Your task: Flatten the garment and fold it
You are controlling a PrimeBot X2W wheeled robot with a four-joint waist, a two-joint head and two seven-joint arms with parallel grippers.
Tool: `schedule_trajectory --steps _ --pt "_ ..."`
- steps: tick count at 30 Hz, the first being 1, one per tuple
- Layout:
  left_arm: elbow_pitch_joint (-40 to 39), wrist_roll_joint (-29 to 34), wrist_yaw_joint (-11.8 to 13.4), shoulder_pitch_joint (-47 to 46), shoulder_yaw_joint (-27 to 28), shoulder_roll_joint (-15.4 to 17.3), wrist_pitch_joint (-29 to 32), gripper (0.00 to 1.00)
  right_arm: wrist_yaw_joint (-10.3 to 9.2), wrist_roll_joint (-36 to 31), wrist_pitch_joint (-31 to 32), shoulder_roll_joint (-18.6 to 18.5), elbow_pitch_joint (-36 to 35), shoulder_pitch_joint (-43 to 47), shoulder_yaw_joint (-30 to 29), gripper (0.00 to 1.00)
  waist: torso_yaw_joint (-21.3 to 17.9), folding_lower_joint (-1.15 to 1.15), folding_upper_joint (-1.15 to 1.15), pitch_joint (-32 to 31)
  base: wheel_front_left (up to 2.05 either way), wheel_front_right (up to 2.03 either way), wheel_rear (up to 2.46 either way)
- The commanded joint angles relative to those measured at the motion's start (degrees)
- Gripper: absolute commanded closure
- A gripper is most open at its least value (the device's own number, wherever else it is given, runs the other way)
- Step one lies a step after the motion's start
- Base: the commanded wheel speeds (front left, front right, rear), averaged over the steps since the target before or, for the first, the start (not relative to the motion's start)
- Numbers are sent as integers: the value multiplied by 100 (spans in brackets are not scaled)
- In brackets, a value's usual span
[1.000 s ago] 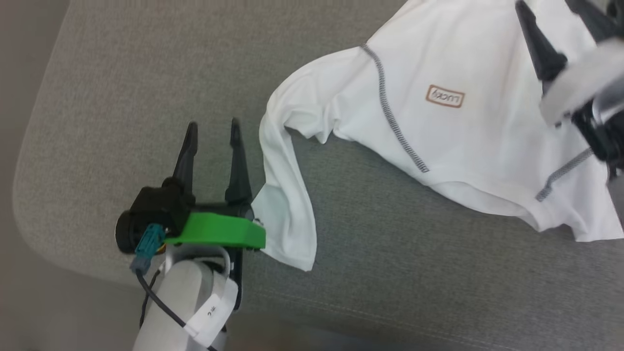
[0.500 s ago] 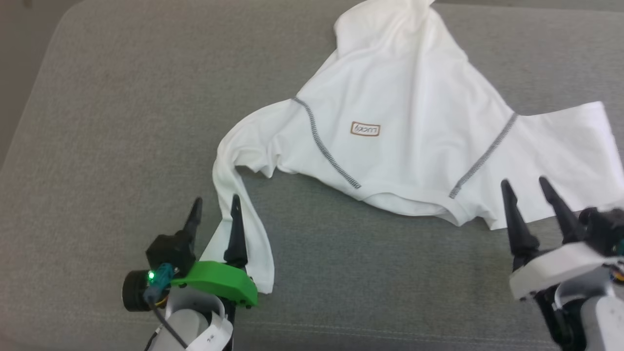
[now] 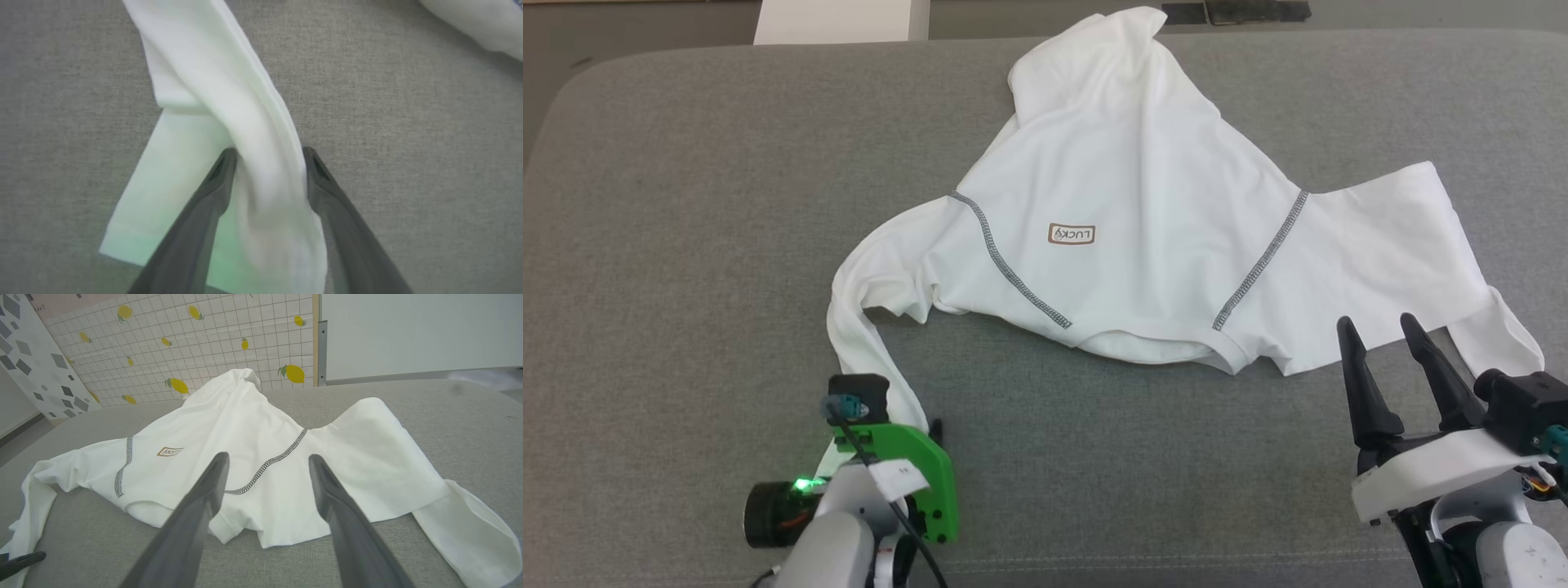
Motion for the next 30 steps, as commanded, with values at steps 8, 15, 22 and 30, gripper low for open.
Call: schedule_trajectory --steps 8,15,22,30 --pt "-791 300 88 -687 607 1184 91 100 -9 91 -11 56 -192 -95 60 0 -111 0 0 353 0 0 0" --pt "-1032 562 100 -1637 1273 2385 432 100 -9 215 -105 12 -169 -336 206 0 -278 0 0 916 0 0 0" --pt "-675 555 170 -2211 1475 2651 497 100 -9 357 -247 -94 -25 -659 412 0 -470 0 0 1466 0 0 0" --pt "-104 284 192 -2292 1391 2151 -124 0 -9 457 -407 -169 142 -924 499 0 -545 0 0 1626 0 0 0"
